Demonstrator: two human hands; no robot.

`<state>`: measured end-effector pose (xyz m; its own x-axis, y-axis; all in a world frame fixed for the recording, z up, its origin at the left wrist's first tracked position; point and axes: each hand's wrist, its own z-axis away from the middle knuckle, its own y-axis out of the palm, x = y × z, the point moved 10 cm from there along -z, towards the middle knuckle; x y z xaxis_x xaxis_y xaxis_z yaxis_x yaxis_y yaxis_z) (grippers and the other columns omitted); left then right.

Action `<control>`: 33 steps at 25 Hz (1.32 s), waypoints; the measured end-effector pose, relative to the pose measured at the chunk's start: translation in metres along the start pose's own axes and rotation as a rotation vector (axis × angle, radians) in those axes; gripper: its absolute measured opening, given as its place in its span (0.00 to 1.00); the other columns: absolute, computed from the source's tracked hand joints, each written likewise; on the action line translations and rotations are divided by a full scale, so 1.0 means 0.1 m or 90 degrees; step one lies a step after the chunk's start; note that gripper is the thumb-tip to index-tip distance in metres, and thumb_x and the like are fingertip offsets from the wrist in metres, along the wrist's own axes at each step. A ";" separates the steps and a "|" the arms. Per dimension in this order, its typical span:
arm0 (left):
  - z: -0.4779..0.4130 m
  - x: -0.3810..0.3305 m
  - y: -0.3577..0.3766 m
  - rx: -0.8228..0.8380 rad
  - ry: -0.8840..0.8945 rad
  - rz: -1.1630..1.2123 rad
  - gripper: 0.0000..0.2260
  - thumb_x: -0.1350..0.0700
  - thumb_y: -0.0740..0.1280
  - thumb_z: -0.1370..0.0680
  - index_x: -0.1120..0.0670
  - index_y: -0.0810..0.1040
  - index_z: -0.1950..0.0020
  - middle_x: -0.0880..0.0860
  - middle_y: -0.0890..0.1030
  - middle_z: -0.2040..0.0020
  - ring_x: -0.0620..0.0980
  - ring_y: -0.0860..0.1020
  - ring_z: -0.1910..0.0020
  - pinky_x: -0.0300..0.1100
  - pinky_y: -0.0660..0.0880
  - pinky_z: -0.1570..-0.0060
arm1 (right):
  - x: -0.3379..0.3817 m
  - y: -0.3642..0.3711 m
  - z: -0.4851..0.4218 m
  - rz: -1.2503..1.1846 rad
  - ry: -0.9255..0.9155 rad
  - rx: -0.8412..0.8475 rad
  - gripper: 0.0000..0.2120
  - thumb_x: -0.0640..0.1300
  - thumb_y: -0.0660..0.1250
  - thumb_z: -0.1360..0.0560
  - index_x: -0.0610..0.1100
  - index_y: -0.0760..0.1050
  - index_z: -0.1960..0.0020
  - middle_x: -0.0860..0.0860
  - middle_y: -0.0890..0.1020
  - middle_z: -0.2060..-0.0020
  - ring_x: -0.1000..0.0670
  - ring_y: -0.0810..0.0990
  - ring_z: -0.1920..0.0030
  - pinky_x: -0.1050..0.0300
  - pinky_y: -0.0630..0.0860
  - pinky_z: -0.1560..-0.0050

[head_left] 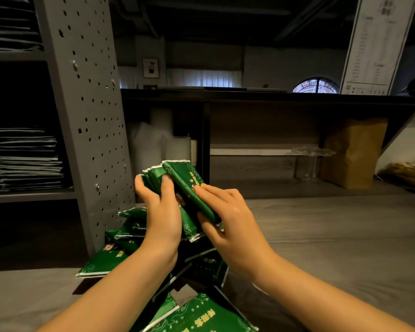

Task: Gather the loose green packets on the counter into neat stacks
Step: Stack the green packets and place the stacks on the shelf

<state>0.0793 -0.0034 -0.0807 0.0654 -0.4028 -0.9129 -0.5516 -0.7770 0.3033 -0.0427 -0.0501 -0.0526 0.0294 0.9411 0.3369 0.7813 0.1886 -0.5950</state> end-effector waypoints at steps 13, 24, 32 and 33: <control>-0.05 -0.22 0.02 0.048 0.095 -0.047 0.36 0.58 0.66 0.23 0.43 0.46 0.25 0.51 0.71 0.35 0.47 0.76 0.44 0.43 0.74 0.50 | -0.62 -0.19 -0.15 -0.211 0.124 -0.004 0.17 0.50 0.56 0.21 0.45 0.76 0.38 0.52 0.79 0.43 0.56 0.76 0.42 0.62 0.71 0.41; -0.18 -0.21 -0.10 0.039 0.045 0.036 0.28 0.62 0.64 0.23 0.48 0.57 0.27 0.49 0.75 0.46 0.50 0.77 0.51 0.46 0.77 0.59 | -1.21 0.28 0.27 -0.105 0.465 0.277 0.40 0.43 0.72 0.29 0.46 0.54 0.24 0.43 0.70 0.33 0.45 0.71 0.36 0.59 0.69 0.42; -0.18 -0.18 -0.13 0.030 0.019 0.028 0.25 0.60 0.65 0.23 0.48 0.59 0.30 0.51 0.75 0.46 0.53 0.78 0.49 0.49 0.77 0.55 | -1.36 -0.46 0.13 -0.409 0.447 -0.209 0.11 0.32 0.68 0.28 0.46 0.77 0.51 0.44 0.80 0.52 0.43 0.80 0.50 0.50 0.79 0.52; -0.18 -0.17 -0.12 0.036 0.011 0.022 0.23 0.60 0.65 0.24 0.49 0.61 0.31 0.52 0.76 0.46 0.55 0.78 0.47 0.52 0.78 0.52 | -1.34 -0.54 0.13 -0.428 0.426 -0.253 0.13 0.33 0.67 0.27 0.49 0.76 0.49 0.45 0.80 0.50 0.45 0.80 0.50 0.52 0.79 0.54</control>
<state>0.0996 0.0046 -0.0638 0.0587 -0.4379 -0.8971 -0.5999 -0.7338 0.3189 -0.0973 -0.1829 -0.0750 -0.2444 0.3025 0.9213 0.9109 0.3975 0.1111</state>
